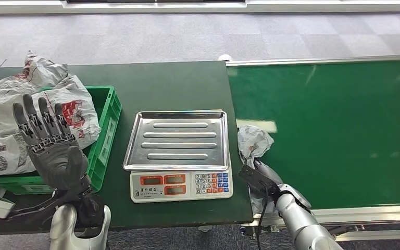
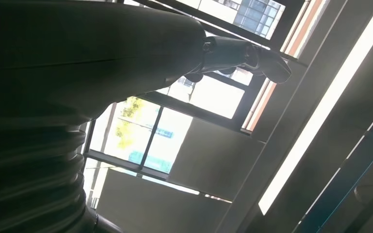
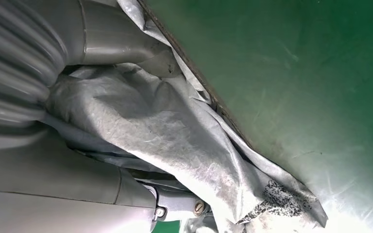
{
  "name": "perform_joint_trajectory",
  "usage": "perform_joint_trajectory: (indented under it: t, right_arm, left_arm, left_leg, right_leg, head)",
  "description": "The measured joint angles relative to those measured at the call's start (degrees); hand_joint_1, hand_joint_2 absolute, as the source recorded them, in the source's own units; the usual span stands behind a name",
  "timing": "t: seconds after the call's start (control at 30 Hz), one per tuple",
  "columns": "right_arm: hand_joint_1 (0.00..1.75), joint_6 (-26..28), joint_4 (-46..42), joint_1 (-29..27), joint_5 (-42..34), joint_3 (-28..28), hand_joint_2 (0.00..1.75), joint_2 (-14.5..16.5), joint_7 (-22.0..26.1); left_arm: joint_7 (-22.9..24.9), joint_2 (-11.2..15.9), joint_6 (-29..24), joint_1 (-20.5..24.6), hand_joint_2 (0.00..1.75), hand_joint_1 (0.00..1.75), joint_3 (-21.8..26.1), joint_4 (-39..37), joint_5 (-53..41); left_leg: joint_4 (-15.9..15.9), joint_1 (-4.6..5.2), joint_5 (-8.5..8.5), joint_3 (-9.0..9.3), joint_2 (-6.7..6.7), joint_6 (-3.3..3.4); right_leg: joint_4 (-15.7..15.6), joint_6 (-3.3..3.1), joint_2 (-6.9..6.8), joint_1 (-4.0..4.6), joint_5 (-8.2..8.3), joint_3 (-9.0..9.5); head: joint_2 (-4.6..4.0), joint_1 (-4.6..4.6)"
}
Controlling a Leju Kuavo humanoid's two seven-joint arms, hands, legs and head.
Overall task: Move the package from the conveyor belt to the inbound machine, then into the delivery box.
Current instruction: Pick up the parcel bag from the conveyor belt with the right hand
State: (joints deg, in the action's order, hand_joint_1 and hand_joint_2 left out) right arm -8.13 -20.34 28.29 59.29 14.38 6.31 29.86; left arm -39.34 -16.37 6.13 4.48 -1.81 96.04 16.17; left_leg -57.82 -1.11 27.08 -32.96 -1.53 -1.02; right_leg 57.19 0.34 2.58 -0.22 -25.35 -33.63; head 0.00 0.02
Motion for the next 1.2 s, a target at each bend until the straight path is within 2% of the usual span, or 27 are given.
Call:
perform_joint_trajectory:
  t: [0.53,0.67,0.8,0.9,1.07,1.13,1.2]
  right_arm:
    - [1.75,2.79,0.08,0.68,-1.59,-1.93,1.75,0.07,0.91]
    - [1.75,5.65,0.08,0.33,-2.70,-2.56,1.75,0.10,0.87]
    - [1.75,14.77,-1.15,-0.95,-6.02,-2.73,1.75,0.62,3.24]
    - [1.75,22.74,-6.69,-3.07,-11.52,-3.16,1.75,1.67,5.34]
    - [1.75,41.40,-28.41,-8.81,-18.88,-5.69,1.75,3.91,2.46]
    - [1.75,44.51,-37.24,-10.62,-19.10,-6.84,1.75,4.47,0.83]
    - [1.75,45.79,-43.74,-12.07,-18.86,-7.63,1.75,5.06,1.26]
  left_arm:
    - [-0.07,-0.01,-0.01,0.37,1.75,0.00,0.00,-0.10,-0.02]
    - [-0.11,-0.01,-0.02,0.36,1.75,0.00,0.00,-0.12,-0.03]
    - [-0.35,-0.01,-0.77,-0.06,1.75,0.00,0.03,0.32,-0.50]
    - [-0.39,-0.01,-1.44,-0.87,1.75,0.00,0.12,1.34,-0.75]
    - [0.07,-0.01,-3.19,-2.02,1.75,0.00,0.11,2.74,-0.78]
    - [0.16,-0.01,-3.64,-2.30,1.75,0.00,0.10,3.05,-0.78]
    - [0.17,-0.01,-3.95,-2.41,1.75,0.00,0.08,3.25,-0.78]
  left_leg:
    - [0.14,-0.09,0.11,0.14,-0.08,-0.28]
    - [0.14,-0.10,0.10,0.10,-0.07,-0.30]
    - [0.15,-0.10,0.06,-0.03,0.00,-0.34]
    - [0.14,-0.09,0.00,0.02,0.14,-0.38]
    - [0.12,-0.01,-0.28,0.01,1.22,-0.37]
    - [0.12,0.01,-0.30,-0.05,1.43,-0.36]
    - [0.11,0.07,-0.30,-0.06,1.49,-0.35]
  right_leg:
    - [0.31,-0.44,0.08,0.10,-0.28,-0.16]
    - [0.33,-0.45,0.06,0.11,-0.29,-0.19]
    - [0.36,-0.46,-0.05,0.11,-0.29,-0.23]
    - [0.36,-0.46,-0.19,0.09,-0.29,-0.31]
    - [0.35,-0.39,-1.19,0.01,-0.38,-0.34]
    - [0.35,-0.37,-1.41,-0.02,-0.42,-0.31]
    - [0.34,-0.35,-1.46,-0.04,-0.43,-0.29]
  head:
    - [0.00,0.00]
    - [0.00,0.00]
    - [0.00,0.01]
    - [0.00,0.00]
    - [0.00,0.00]
    - [0.00,0.00]
    - [0.00,0.01]
